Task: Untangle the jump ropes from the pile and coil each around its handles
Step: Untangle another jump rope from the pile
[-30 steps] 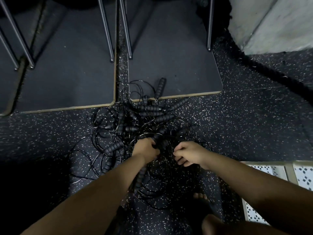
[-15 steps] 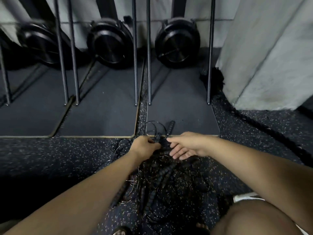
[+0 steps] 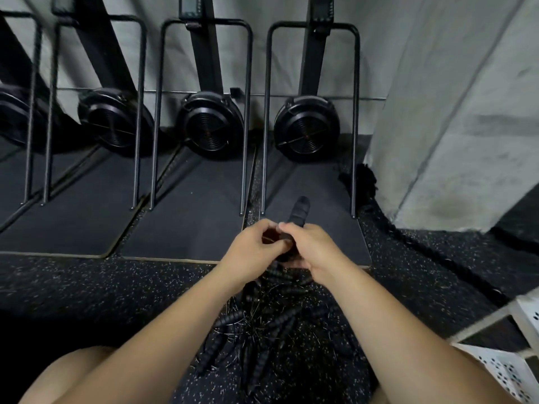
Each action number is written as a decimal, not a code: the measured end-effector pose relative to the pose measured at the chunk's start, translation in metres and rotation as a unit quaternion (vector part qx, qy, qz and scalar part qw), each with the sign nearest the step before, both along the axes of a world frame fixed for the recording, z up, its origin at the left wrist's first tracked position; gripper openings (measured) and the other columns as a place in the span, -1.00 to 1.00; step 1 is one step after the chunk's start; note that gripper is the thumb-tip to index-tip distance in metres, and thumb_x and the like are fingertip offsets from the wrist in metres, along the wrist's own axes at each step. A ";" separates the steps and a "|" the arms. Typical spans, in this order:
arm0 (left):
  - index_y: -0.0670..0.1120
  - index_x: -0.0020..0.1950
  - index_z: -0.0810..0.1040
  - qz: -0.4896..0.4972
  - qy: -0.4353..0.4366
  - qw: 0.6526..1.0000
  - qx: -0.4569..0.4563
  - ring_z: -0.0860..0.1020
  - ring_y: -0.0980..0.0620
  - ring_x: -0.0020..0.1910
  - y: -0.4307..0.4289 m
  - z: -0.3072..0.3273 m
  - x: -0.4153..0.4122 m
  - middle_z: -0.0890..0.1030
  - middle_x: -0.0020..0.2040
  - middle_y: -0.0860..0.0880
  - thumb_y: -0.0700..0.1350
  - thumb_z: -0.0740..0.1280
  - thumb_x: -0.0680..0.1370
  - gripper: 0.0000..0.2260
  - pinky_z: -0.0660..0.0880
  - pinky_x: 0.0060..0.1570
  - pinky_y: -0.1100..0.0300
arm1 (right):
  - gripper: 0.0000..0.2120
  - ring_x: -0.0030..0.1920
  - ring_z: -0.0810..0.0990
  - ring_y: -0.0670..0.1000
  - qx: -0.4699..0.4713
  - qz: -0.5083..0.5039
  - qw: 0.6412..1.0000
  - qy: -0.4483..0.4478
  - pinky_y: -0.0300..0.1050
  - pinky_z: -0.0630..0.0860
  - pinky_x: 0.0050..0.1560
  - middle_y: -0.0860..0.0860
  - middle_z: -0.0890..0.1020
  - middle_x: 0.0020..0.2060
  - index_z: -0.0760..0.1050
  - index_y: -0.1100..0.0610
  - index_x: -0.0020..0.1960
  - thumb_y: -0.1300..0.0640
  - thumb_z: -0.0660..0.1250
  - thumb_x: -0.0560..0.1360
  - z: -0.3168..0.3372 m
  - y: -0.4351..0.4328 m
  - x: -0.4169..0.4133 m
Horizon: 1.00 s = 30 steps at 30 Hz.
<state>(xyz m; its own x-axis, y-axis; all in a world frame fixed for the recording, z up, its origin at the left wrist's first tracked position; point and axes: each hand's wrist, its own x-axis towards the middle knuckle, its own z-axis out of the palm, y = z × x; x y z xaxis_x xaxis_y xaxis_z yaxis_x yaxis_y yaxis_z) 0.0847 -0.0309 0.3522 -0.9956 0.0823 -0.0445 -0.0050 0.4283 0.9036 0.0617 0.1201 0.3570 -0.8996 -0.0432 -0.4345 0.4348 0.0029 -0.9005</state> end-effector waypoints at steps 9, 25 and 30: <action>0.16 0.49 0.44 -0.059 0.092 0.992 -0.069 0.45 0.34 0.42 -0.054 0.023 0.020 0.53 0.41 0.24 -0.38 0.35 0.56 -0.39 0.41 0.43 0.21 | -0.83 -0.36 0.50 -0.02 0.209 0.261 0.940 0.067 -0.17 0.39 -0.42 0.03 0.64 -0.25 0.57 0.28 0.12 0.20 0.41 0.59 0.032 0.011 0.036; 0.01 -0.01 0.56 -0.059 -0.033 0.998 0.011 0.52 0.00 -0.20 -0.048 -0.013 0.008 0.73 -0.08 0.02 0.05 0.35 0.70 -0.84 0.47 0.02 0.01 | -0.83 -0.42 0.32 -0.03 -0.189 0.037 0.954 0.228 -0.13 0.18 -0.40 0.05 0.47 -0.30 0.58 0.25 0.14 0.33 0.29 0.58 0.072 0.054 0.011; -0.02 -0.01 0.58 -0.081 -0.023 0.994 -0.066 0.48 0.23 -0.26 -0.037 -0.015 0.011 0.64 -0.19 0.18 0.01 0.34 0.72 -0.84 0.38 -0.10 0.22 | -0.91 -0.35 0.45 -0.01 -0.174 -0.043 0.953 0.243 -0.16 0.33 -0.37 0.06 0.55 -0.24 0.57 0.17 0.08 0.27 0.33 0.59 0.067 0.058 0.008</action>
<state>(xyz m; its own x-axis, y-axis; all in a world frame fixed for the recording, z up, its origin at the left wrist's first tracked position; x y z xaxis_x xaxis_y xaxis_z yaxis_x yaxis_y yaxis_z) 0.0954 -0.0681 0.3373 -0.9665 0.2318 -0.1102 0.0343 0.5420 0.8397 0.0692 0.1777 0.4239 -0.9978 -0.0251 0.0609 -0.0483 -0.3499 -0.9356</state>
